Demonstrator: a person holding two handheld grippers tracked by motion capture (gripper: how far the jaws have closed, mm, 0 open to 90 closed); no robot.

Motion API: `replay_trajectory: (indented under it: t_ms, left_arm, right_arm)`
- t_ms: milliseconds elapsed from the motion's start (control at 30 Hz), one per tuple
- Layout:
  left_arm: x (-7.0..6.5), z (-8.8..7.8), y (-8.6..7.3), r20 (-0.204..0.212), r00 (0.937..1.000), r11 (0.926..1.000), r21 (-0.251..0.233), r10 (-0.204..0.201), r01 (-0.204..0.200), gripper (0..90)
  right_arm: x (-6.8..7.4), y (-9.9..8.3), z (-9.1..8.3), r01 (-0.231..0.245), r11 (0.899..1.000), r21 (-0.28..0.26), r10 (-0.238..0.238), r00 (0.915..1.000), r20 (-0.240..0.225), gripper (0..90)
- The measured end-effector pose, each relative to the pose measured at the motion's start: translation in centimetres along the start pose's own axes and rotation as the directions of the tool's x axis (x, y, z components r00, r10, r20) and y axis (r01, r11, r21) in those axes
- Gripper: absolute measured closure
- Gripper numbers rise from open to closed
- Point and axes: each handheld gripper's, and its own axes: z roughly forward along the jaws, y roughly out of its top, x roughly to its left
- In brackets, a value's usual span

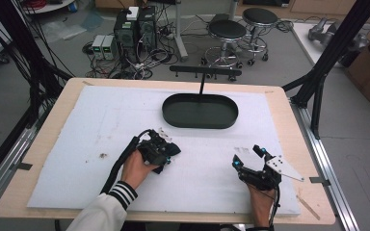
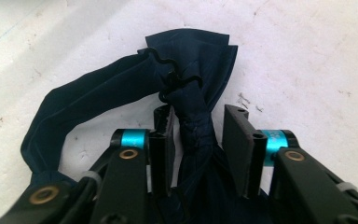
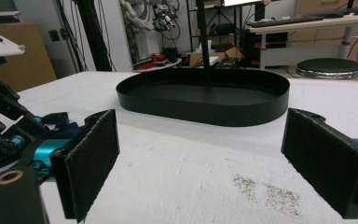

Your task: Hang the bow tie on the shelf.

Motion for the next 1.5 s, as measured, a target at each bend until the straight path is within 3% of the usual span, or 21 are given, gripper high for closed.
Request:
replay_trajectory:
  t_ms: [233, 733, 900, 1000, 1200, 1300, 1333, 1367, 1433, 1500]
  left_arm:
    - [-0.1, 0.0, 0.0, 0.000, 0.9998, 0.9997, -0.007, 0.022, -0.022, 73.3]
    - [-0.1, -0.2, -0.4, 0.000, 0.9990, 0.9976, -0.051, 0.045, -0.045, 74.7]
    - [0.0, -0.6, -0.4, 0.005, 0.9988, 0.9947, -0.091, 0.049, -0.048, 74.8]
    - [0.1, -1.2, -0.4, 0.012, 0.9982, 0.9856, -0.160, 0.058, -0.055, 75.0]
    - [0.1, -1.8, -0.3, 0.007, 0.9979, 0.9699, -0.236, 0.064, -0.061, 75.1]
    - [0.2, -2.2, -0.3, 0.012, 0.9980, 0.9565, -0.287, 0.062, -0.055, 75.0]
    - [0.2, -2.2, -0.3, 0.012, 0.9980, 0.9565, -0.287, 0.062, -0.055, 75.1]
    - [0.2, -2.6, -0.3, 0.017, 0.9980, 0.9445, -0.324, 0.061, -0.052, 75.1]
    - [0.3, -3.0, -0.3, 0.027, 0.9978, 0.9289, -0.367, 0.060, -0.046, 75.1]
    - [0.4, -3.3, -0.3, 0.059, 0.9974, 0.9108, -0.413, 0.042, -0.014, 75.1]
  right_arm:
    - [0.1, 0.0, 0.0, -0.008, 1.000, 0.005, 0.008, 1.0000, -0.002, 10.2]
    - [0.0, 0.0, 0.0, -0.006, 1.000, 0.001, 0.006, 1.0000, -0.003, 10.2]
    - [0.0, 0.0, 0.0, -0.001, 1.000, 0.000, 0.001, 1.0000, -0.002, 10.2]
    - [0.0, 0.0, 0.0, -0.005, 1.000, 0.001, 0.005, 1.0000, -0.003, 10.2]
    - [0.0, 0.0, 0.0, -0.003, 1.000, 0.002, 0.003, 1.0000, -0.002, 10.2]
    - [0.1, 0.0, 0.0, -0.007, 1.000, 0.003, 0.007, 1.0000, -0.001, 10.2]
    - [0.0, 0.0, 0.0, -0.002, 1.000, 0.000, 0.002, 1.0000, -0.001, 10.2]
    - [0.0, 0.0, 0.0, -0.004, 1.000, 0.002, 0.004, 1.0000, -0.001, 10.2]
    - [0.0, 0.0, 0.0, -0.001, 1.000, -0.001, 0.001, 1.0000, -0.003, 10.2]
    - [0.0, 0.0, 0.0, -0.002, 1.000, 0.001, 0.002, 1.0000, -0.002, 10.2]
